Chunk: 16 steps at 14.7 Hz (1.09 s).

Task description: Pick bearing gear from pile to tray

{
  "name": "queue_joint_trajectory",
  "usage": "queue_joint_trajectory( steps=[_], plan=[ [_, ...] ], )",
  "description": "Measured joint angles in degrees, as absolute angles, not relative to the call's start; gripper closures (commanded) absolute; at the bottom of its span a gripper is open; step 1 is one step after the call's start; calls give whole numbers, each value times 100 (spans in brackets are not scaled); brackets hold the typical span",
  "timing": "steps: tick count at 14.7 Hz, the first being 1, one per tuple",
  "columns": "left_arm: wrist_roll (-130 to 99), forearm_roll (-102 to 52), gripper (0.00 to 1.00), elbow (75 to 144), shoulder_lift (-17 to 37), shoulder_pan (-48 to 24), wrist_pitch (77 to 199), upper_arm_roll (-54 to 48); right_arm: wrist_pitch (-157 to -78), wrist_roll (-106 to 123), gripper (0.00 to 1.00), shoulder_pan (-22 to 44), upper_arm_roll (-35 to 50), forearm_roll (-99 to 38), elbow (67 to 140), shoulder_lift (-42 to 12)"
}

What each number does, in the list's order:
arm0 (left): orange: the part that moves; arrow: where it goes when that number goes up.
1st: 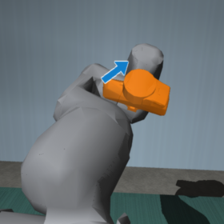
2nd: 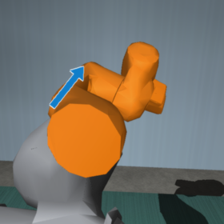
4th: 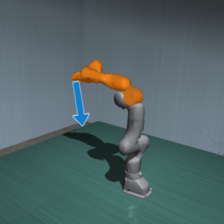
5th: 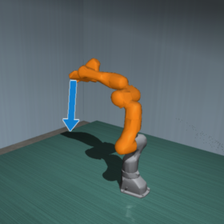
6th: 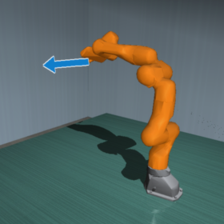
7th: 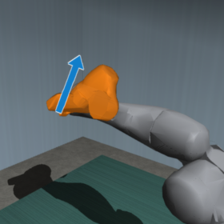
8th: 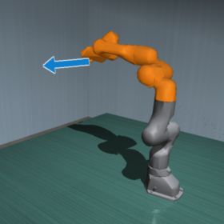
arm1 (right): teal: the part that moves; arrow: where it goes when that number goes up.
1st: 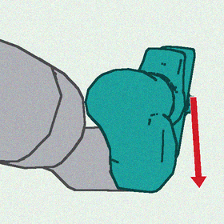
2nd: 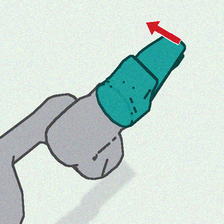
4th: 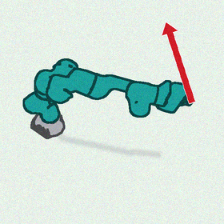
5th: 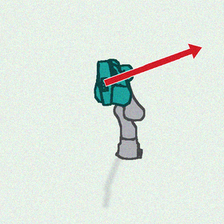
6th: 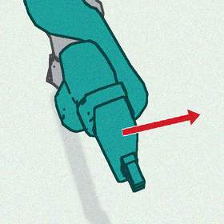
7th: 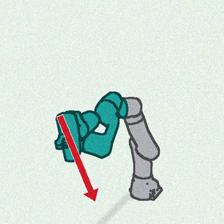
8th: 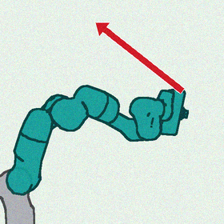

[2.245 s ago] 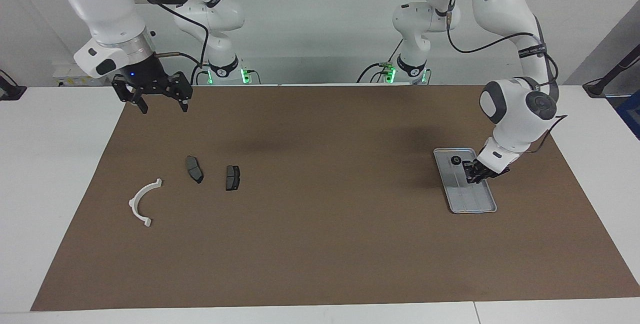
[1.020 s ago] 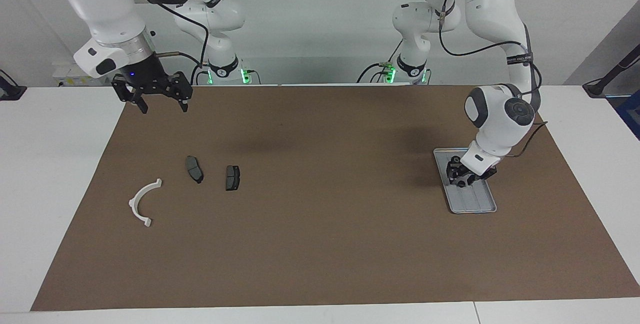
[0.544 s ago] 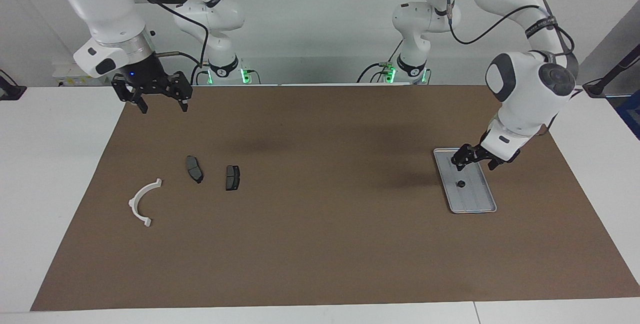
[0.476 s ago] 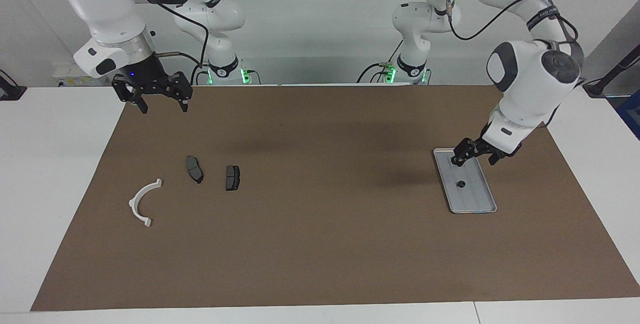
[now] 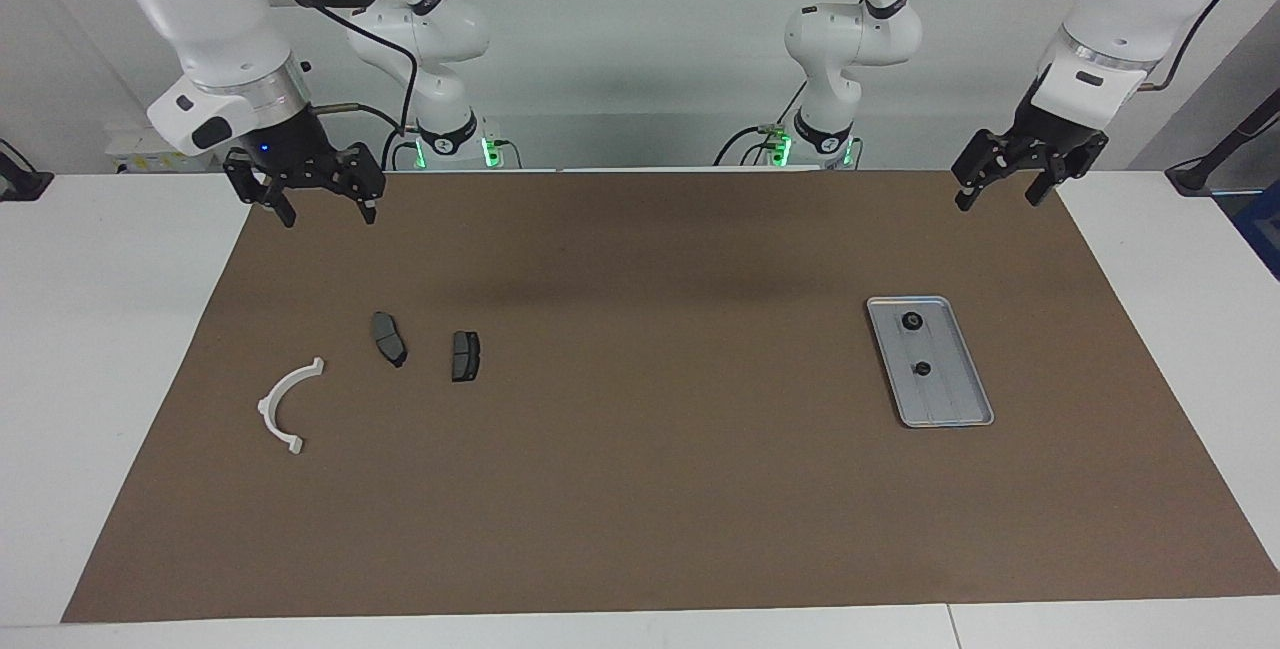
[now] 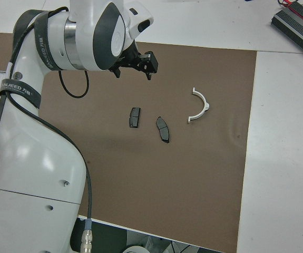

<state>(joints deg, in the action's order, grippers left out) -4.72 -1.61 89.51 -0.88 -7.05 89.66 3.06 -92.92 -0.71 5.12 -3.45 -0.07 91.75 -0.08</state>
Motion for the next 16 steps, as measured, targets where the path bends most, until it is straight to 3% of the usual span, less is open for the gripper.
queue_joint_trajectory(
  steps=[16],
  plan=[
    [-320,-140,0,9116,59,-718,8505,258,-9292,-71,0,512,-344,-7,9175,-8]
  ],
)
